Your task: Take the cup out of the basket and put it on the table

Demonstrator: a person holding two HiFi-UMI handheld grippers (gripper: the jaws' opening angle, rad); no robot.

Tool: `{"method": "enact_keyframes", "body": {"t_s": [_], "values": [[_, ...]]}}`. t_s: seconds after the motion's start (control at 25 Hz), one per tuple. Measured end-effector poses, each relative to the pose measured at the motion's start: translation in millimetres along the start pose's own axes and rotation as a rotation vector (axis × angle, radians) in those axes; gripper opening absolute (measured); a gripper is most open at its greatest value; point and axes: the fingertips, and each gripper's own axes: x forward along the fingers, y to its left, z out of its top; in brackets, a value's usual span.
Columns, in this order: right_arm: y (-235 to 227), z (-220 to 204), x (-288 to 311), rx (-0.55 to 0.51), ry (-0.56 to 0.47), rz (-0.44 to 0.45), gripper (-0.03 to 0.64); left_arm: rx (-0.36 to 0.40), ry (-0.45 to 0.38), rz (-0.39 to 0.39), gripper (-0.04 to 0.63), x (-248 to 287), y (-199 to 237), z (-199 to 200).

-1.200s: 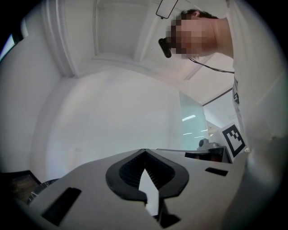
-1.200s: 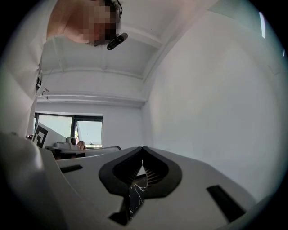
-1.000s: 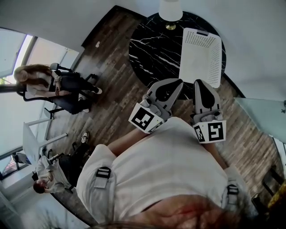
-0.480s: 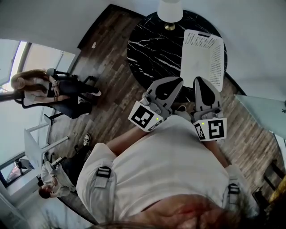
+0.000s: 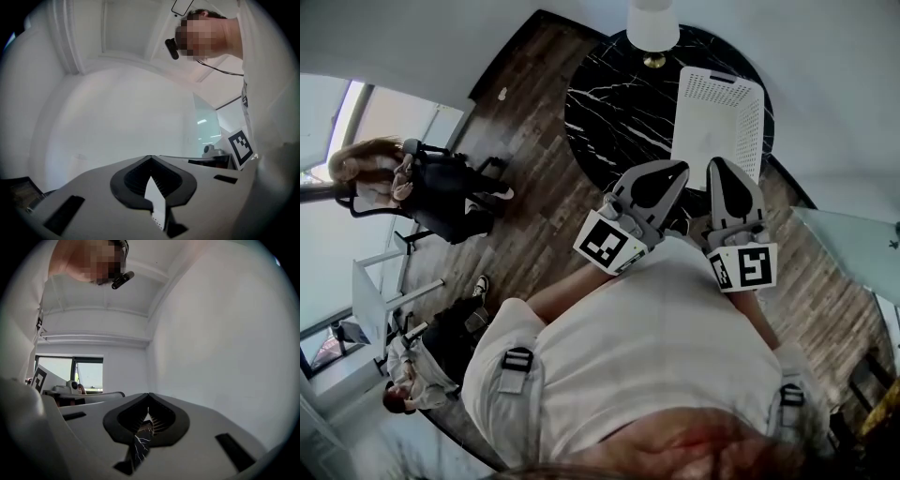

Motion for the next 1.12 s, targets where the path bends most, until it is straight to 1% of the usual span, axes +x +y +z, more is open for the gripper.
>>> {"method": "enact_keyframes", "body": {"t_s": [0.2, 0.4, 0.6, 0.76, 1.12], "values": [[-31, -1, -13, 0.016, 0.006, -0.018, 0.006, -0.008, 0.013, -0.002, 0.006, 26, -14, -7], [-49, -8, -21, 0.035, 0.026, -0.024, 0.006, -0.024, 0.059, -0.013, 0.006, 42, -21, -24], [-54, -16, -26, 0.042, 0.048, -0.03, 0.006, -0.035, 0.087, -0.026, 0.006, 47, -27, -35], [-56, -24, -28, 0.058, 0.069, -0.039, 0.006, -0.065, 0.115, -0.032, 0.006, 49, -28, -45], [-57, -58, -29, 0.092, 0.165, -0.051, 0.008, -0.109, 0.179, -0.045, 0.006, 47, -26, -72]]}}
